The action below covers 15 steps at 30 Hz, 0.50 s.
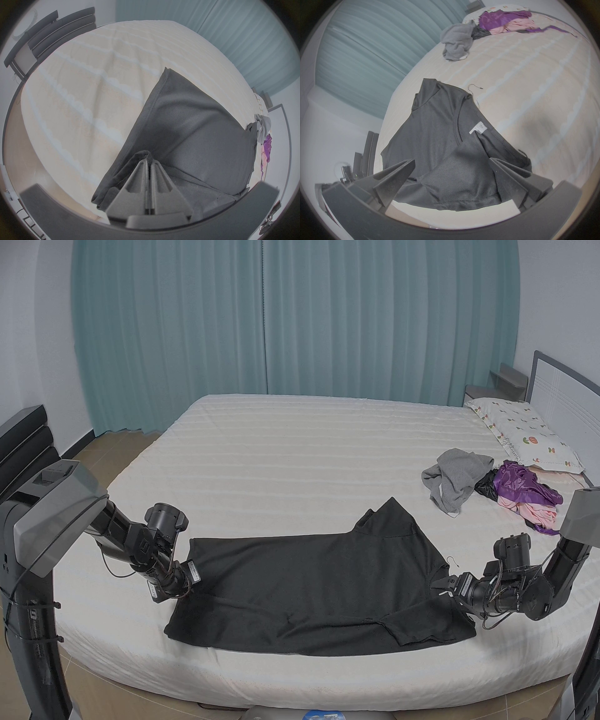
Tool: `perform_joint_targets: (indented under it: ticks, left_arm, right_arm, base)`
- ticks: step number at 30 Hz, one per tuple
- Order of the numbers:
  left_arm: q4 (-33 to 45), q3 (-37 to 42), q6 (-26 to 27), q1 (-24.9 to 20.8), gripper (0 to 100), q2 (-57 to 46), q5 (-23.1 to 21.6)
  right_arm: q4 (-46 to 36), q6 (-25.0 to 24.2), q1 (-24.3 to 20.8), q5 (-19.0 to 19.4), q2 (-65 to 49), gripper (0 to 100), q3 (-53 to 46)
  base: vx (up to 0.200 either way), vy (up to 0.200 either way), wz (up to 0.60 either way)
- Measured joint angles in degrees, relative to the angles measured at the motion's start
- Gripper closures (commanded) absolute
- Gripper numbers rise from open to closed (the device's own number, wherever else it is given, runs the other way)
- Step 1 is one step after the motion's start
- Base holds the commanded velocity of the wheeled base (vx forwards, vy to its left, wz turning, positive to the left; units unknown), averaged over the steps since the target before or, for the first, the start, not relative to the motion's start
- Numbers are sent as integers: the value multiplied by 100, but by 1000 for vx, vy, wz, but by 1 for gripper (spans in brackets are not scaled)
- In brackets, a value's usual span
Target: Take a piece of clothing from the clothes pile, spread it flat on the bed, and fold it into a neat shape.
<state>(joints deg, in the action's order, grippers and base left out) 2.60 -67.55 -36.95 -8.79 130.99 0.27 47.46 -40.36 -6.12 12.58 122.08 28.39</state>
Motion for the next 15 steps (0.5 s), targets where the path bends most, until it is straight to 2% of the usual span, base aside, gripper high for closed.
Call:
perform_joint_targets:
  ticks: [3, 8, 15]
  left_arm:
    - [161, 46, -9, 0, 100, -146, 5]
    - [306, 217, -9, 9, 100, -461, 5]
    - [328, 453, -18, 24, 100, -762, 6]
  right_arm:
    - [44, 385, 61, 124, 22, 0, 22]
    - [79, 1097, 295, 562, 133, 0, 145]
    - [63, 1768, 417, 789, 546, 0, 573]
  base:
    - [0, 0, 0]
    - [0, 0, 0]
    - [0, 0, 0]
